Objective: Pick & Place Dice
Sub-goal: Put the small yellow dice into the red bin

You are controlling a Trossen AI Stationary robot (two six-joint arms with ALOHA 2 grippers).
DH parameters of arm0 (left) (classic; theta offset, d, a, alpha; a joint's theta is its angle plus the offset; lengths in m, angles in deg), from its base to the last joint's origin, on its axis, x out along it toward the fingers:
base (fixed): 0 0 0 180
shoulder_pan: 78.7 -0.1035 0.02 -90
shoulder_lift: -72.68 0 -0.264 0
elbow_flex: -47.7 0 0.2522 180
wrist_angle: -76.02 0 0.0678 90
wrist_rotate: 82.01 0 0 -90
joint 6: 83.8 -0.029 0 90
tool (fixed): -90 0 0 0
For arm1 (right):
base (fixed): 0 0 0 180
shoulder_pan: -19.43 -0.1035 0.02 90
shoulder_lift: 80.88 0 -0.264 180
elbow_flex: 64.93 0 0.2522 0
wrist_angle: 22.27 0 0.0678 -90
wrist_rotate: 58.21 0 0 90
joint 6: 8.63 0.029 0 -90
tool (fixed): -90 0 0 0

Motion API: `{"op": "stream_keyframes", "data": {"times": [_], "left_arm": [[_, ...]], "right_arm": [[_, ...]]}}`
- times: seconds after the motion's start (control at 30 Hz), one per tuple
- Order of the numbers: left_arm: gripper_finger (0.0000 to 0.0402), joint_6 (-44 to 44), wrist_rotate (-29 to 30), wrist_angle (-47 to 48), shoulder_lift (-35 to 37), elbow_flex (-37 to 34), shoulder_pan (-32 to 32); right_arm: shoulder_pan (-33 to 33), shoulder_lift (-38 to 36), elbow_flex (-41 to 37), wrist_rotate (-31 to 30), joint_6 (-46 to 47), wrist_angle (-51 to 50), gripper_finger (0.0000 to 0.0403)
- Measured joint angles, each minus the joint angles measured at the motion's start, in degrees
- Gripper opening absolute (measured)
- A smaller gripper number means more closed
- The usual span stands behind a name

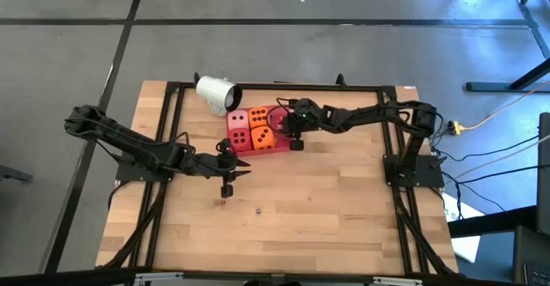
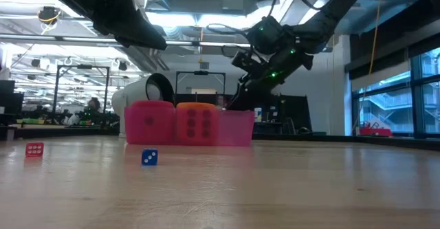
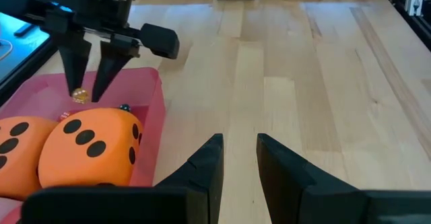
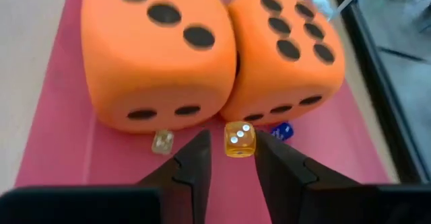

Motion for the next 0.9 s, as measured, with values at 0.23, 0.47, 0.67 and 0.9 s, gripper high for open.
{"op": "stream_keyframes", "data": {"times": [0.23, 0.47, 0.67, 0.9], "left_arm": [[0.0086, 0.00, 0.01, 0.01, 0.00, 0.00, 0.00], [0.0086, -0.01, 0.01, 0.01, 0.00, 0.00, 0.00], [0.0086, -0.02, 0.02, 0.01, 0.00, 0.00, 0.00], [0.0086, -0.02, 0.03, 0.01, 0.00, 0.00, 0.00]], "right_arm": [[-0.04, 0.08, -0.02, 4.87, 0.38, -1.31, 0.0130], [-0.66, 0.08, -0.02, 7.32, 0.46, -1.13, 0.0148], [-0.68, 0.08, -0.02, 7.48, 7.05, -0.03, 0.0159], [-0.69, 0.08, -0.04, 12.60, 6.16, 0.27, 0.0163]]}}
